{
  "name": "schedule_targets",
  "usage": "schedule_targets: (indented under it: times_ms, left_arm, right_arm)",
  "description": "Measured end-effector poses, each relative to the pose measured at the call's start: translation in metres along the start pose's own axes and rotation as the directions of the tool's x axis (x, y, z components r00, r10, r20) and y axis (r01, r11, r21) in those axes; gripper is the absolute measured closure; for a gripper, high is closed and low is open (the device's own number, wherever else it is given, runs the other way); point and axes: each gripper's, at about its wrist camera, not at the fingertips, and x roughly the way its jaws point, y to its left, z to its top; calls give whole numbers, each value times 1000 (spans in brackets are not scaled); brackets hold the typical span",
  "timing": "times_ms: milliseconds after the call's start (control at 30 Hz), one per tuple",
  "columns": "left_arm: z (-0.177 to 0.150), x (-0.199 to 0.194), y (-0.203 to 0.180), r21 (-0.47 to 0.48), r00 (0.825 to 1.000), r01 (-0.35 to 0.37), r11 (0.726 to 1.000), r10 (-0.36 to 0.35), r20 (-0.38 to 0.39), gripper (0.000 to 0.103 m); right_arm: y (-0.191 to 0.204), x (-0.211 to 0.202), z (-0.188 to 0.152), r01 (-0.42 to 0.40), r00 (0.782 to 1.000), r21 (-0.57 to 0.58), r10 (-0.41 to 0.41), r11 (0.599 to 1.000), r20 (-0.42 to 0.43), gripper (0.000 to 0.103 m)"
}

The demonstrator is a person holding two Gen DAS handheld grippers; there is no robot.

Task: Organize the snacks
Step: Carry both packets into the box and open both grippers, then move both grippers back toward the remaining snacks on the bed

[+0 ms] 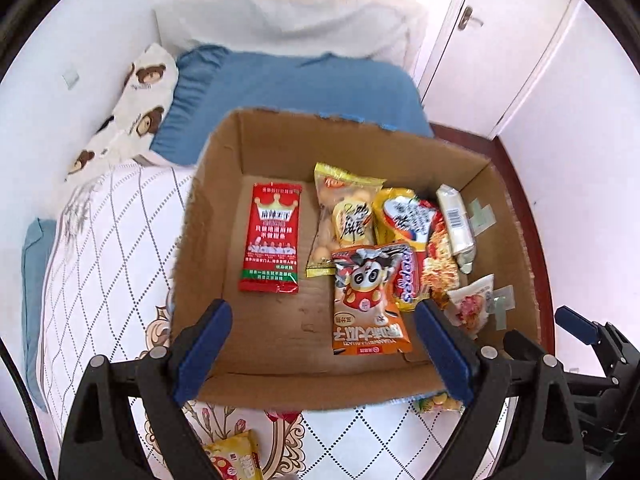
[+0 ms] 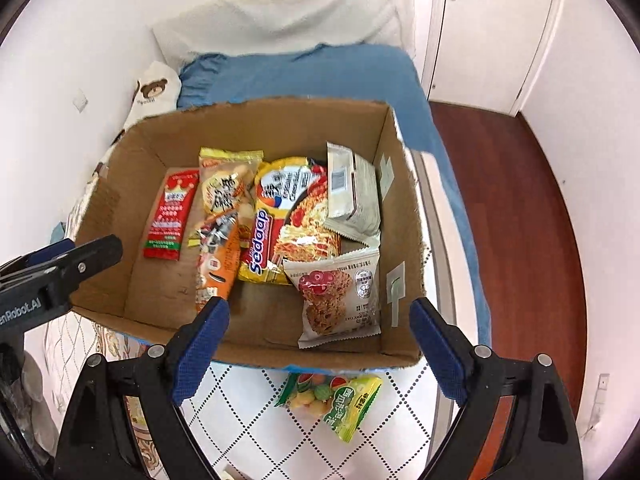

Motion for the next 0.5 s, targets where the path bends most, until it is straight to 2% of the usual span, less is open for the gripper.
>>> schedule_targets:
  times_ms: [200, 500]
  left_arm:
    - [-17, -43, -8, 55, 994, -17, 998, 11, 107, 10]
    - [-48, -91, -16, 76, 977, -18, 997, 1, 212, 10]
  right_arm:
    - [6, -34, -15, 8, 996, 0, -8, 1000, 85, 9]
    - [8, -91, -40, -4, 980, 24, -1, 1000, 197, 9]
